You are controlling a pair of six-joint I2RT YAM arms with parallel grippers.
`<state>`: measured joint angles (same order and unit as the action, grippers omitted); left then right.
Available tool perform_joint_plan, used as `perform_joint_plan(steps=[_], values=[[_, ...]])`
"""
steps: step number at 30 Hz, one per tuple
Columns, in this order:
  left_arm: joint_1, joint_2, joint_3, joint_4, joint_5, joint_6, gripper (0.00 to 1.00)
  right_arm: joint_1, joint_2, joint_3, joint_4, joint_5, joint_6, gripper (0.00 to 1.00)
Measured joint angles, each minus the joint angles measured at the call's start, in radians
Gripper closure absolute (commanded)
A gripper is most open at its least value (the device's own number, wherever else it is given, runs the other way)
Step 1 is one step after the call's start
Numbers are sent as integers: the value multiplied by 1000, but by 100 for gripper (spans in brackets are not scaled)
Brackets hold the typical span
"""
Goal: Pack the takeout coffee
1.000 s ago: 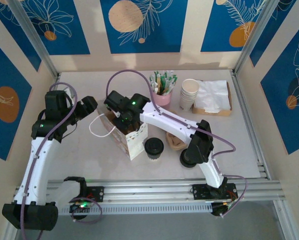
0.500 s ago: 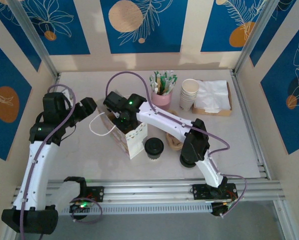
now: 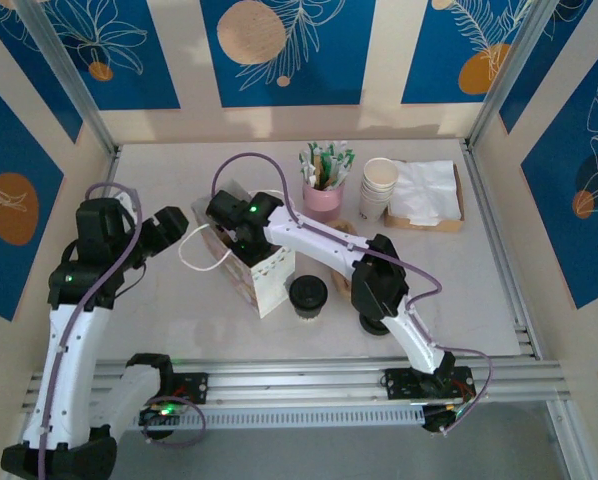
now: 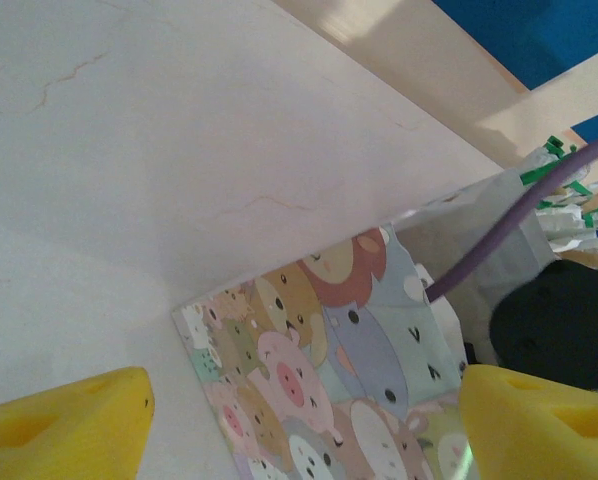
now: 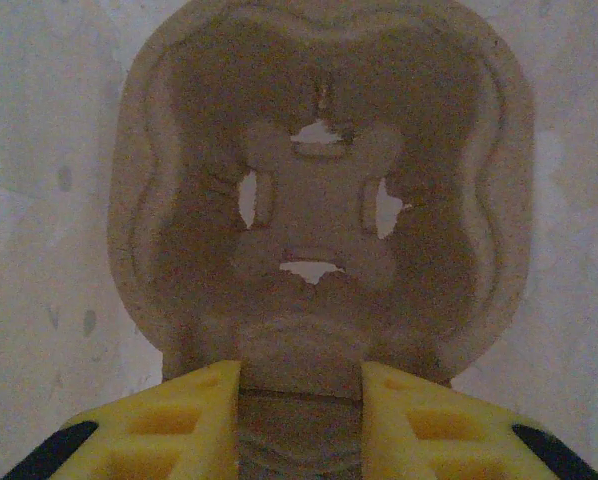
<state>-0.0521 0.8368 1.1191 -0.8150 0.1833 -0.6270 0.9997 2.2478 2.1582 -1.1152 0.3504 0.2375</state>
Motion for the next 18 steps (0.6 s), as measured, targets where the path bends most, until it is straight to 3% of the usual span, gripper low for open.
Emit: perform_joint_plan(steps=[18], values=[[0, -142, 2, -200, 0, 35, 19, -13, 64, -35, 43, -22, 19, 63]])
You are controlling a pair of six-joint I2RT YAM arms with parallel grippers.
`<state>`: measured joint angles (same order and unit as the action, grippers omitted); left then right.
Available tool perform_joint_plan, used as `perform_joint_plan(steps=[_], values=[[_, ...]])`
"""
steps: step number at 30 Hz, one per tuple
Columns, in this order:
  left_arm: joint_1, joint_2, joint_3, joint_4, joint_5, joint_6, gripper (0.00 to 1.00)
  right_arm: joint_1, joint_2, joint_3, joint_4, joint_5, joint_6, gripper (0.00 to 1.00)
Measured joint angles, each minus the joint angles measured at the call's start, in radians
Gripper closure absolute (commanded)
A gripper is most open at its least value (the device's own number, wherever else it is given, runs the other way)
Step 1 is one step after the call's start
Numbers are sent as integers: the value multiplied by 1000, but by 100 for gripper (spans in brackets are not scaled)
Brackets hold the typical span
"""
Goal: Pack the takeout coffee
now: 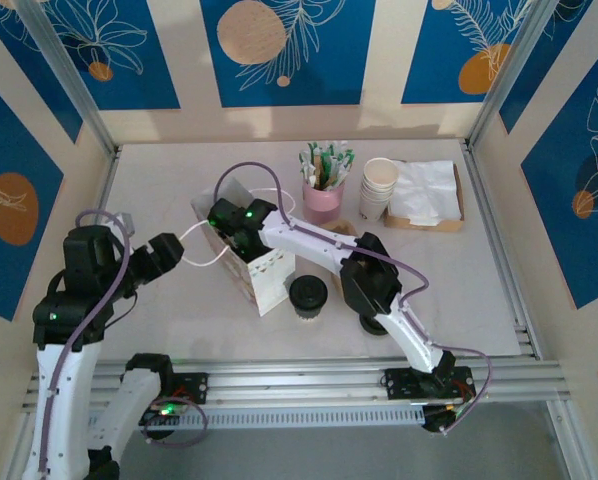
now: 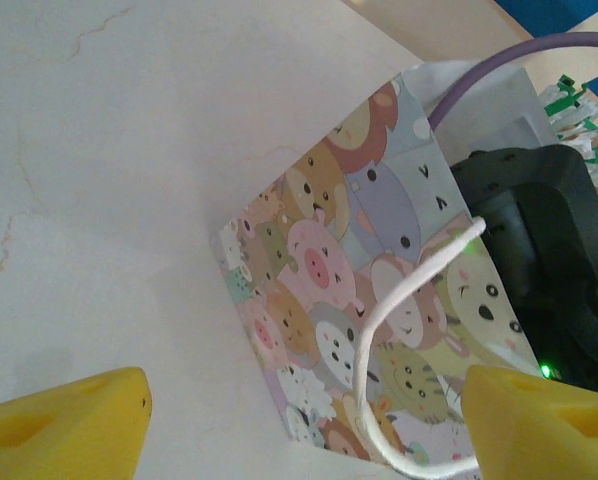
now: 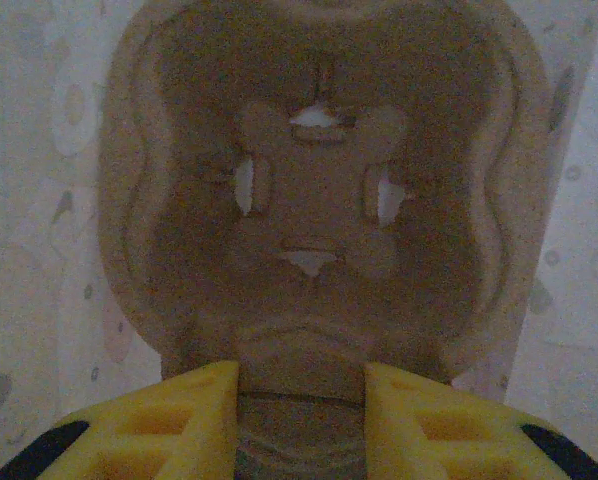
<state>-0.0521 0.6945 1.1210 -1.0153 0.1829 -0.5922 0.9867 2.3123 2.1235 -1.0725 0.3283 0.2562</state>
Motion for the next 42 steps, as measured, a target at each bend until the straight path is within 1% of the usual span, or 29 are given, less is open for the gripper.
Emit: perform_joint_plan(steps=[12, 16, 18, 19, 23, 25, 31, 37, 42], values=[[0, -41, 4, -71, 0, 0, 18, -7, 1, 12, 3, -14, 23, 53], [0, -46, 5, -84, 0, 0, 18, -9, 2, 61, -18, -19, 34, 47], [0, -49, 5, -89, 0, 0, 18, -10, 1, 88, -21, -19, 40, 40], [0, -50, 5, -91, 0, 0, 18, -10, 1, 97, -22, -21, 43, 38], [0, -55, 5, -94, 0, 0, 18, -12, -6, 111, -33, -22, 49, 35], [0, -56, 5, -94, 0, 0, 18, -12, -14, 121, -51, -22, 52, 32], [0, -59, 5, -93, 0, -1, 18, -10, -56, 216, -108, -10, 53, 25], [0, -59, 0, -92, 2, -5, 18, -3, -145, 290, -141, 3, 52, 24], [0, -61, -5, -84, 6, -12, 18, 0, -234, 300, -148, 4, 57, 25]])
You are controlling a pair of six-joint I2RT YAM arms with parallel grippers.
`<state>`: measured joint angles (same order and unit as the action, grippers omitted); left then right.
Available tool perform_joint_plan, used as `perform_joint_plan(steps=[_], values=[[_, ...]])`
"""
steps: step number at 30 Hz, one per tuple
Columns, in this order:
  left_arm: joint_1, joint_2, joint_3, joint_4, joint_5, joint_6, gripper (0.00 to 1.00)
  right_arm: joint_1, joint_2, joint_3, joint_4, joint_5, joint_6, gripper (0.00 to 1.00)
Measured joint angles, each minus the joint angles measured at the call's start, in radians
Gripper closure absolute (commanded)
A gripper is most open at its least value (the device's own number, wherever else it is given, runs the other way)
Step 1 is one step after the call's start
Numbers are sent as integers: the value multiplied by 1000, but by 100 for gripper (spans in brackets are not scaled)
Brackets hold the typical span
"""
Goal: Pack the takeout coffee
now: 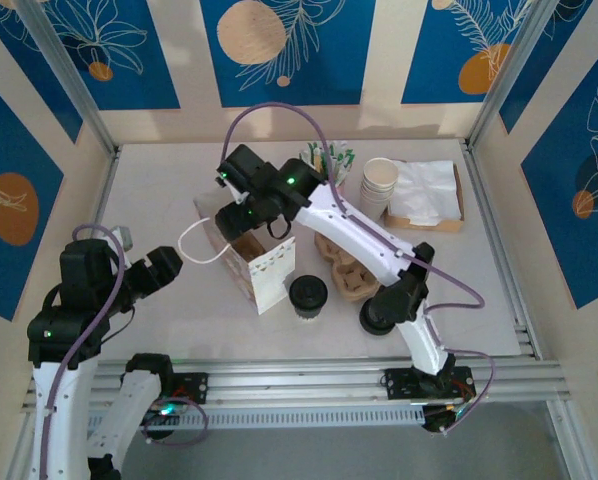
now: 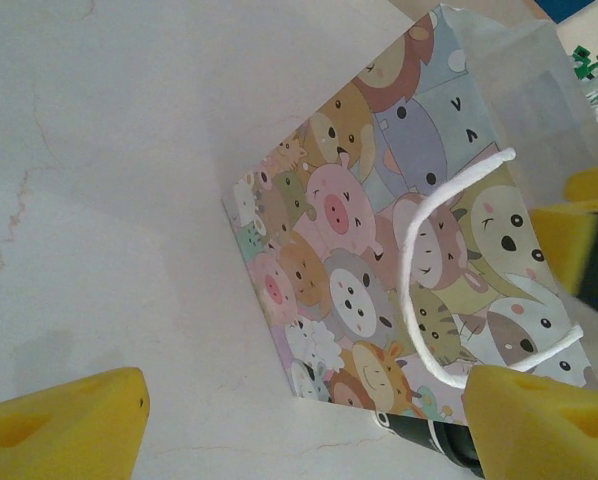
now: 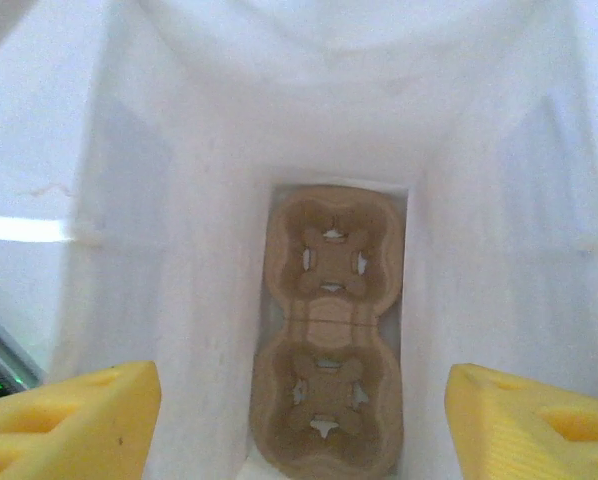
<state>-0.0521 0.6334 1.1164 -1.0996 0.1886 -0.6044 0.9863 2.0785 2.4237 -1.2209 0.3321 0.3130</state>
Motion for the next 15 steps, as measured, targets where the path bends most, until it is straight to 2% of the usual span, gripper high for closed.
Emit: perform_joint_plan(steps=[12, 15], values=[[0, -18, -38, 14, 2, -19, 19, 3, -153, -5, -14, -21, 37, 28], [0, -19, -45, 15, 2, -23, 19, 15, -229, -76, -17, -4, 40, 28]])
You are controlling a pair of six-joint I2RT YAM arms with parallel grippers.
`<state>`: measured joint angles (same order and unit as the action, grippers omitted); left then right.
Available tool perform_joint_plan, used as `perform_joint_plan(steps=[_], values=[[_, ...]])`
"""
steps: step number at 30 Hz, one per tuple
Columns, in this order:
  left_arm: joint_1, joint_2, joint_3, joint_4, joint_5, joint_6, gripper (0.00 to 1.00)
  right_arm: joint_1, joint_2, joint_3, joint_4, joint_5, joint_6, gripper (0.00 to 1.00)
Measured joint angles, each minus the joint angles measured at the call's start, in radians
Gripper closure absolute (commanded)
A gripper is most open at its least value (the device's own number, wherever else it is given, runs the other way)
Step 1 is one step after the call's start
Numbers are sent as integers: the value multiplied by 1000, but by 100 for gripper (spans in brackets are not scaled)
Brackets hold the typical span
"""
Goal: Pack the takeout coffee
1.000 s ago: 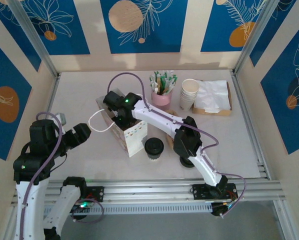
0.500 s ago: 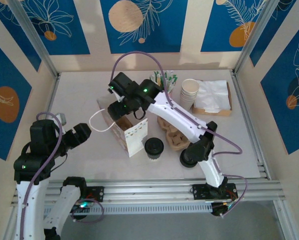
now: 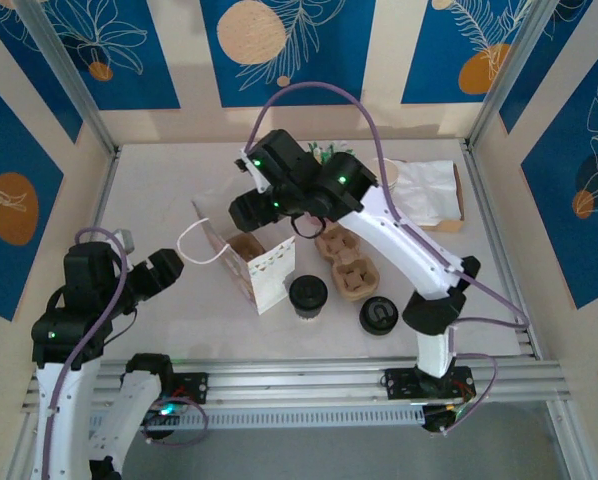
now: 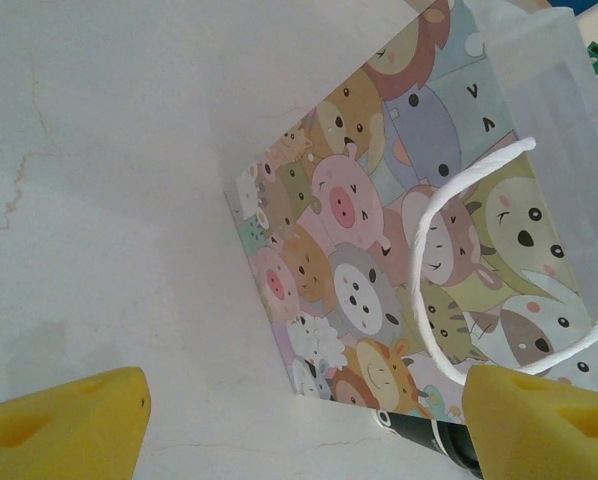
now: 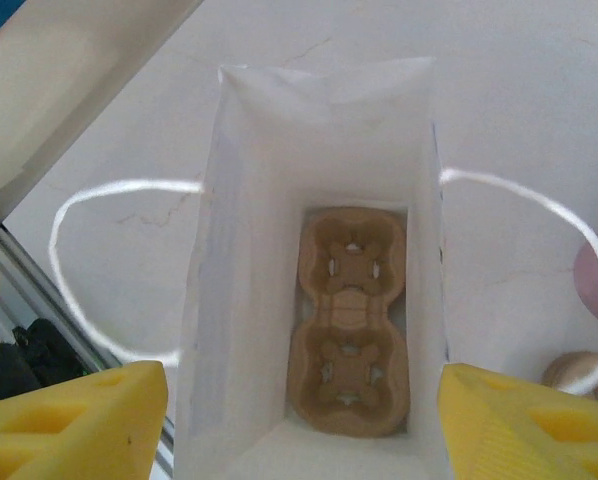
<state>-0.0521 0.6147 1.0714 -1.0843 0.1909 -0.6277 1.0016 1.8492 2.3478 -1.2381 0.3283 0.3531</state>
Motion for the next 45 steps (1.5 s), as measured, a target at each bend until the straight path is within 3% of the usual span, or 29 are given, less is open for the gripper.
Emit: perform_joint_plan(steps=[5, 12, 23, 31, 45], values=[[0, -3, -3, 15, 11, -12, 19, 36, -212, -271, 37, 53, -6, 25], [0, -3, -16, 53, 18, -26, 19, 118, -526, -727, 164, 109, -12, 11], [0, 3, -37, 75, 19, -31, 19, 111, -583, -1119, 185, 200, 328, 8], [0, 3, -42, 76, 19, -48, 19, 132, -537, -1178, 274, 188, 460, 8], [0, 3, -43, 75, 18, -46, 19, 150, -385, -1152, 315, 216, 486, 13]])
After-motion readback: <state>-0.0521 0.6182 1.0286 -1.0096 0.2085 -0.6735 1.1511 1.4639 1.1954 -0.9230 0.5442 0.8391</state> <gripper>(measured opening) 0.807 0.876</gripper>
